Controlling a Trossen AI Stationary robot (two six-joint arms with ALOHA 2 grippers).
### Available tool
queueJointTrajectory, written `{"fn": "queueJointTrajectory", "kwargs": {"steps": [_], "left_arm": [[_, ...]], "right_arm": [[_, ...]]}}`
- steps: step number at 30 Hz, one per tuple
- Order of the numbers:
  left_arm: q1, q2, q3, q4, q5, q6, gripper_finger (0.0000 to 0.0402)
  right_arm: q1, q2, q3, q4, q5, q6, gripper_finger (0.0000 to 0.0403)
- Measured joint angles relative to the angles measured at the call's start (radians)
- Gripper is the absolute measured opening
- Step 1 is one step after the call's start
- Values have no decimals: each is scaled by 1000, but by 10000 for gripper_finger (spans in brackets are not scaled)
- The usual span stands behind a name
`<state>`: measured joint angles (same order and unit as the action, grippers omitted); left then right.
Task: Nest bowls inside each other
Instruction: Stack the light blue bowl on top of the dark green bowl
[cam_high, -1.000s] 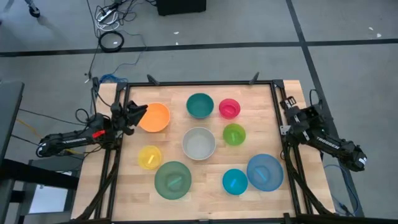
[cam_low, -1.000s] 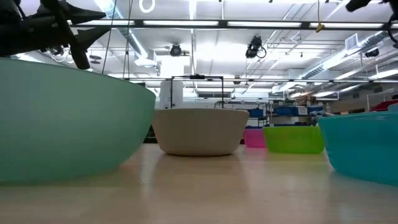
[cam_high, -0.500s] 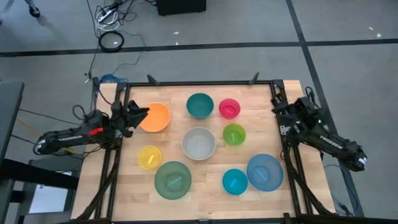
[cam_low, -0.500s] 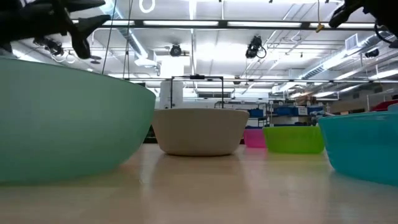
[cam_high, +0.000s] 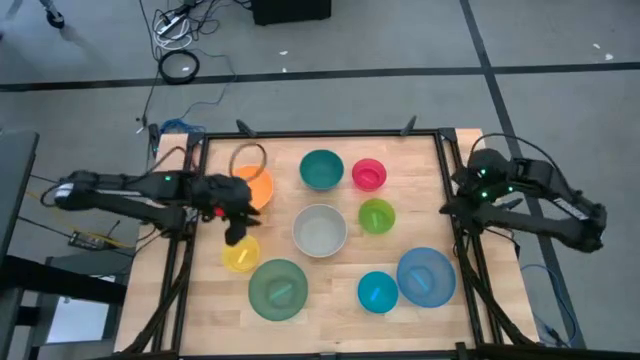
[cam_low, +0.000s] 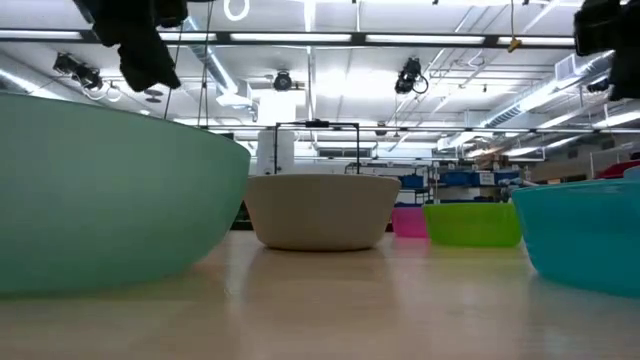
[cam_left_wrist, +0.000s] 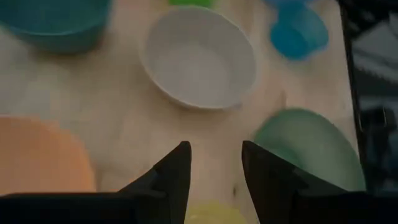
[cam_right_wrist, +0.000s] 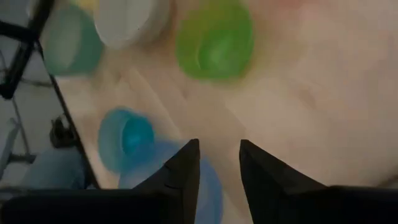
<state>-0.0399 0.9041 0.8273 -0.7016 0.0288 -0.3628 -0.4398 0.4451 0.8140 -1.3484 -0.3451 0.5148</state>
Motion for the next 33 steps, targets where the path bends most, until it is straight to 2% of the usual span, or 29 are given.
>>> {"fn": "queueJointTrajectory", "kwargs": {"steps": [5,8,12,18,25,29,33], "left_arm": [[-91,136,65,-72,-67,20,152],[-125,190,76,-118,-128,22,152],[-152,235,77,-117,-153,22,152],[-174,249,77,-118,-223,20,152],[-179,247,78,-164,-236,-3,152],[-179,247,78,-185,-240,-8,152],[-179,247,78,-186,-242,-8,152]], "right_arm": [[112,42,3,-11,-7,59,105],[178,91,3,-11,10,15,105],[263,188,3,35,38,-44,105],[422,365,3,188,135,-108,105],[649,579,3,131,275,-113,105],[782,628,3,157,350,-90,102],[874,635,3,212,365,-19,96]]}}
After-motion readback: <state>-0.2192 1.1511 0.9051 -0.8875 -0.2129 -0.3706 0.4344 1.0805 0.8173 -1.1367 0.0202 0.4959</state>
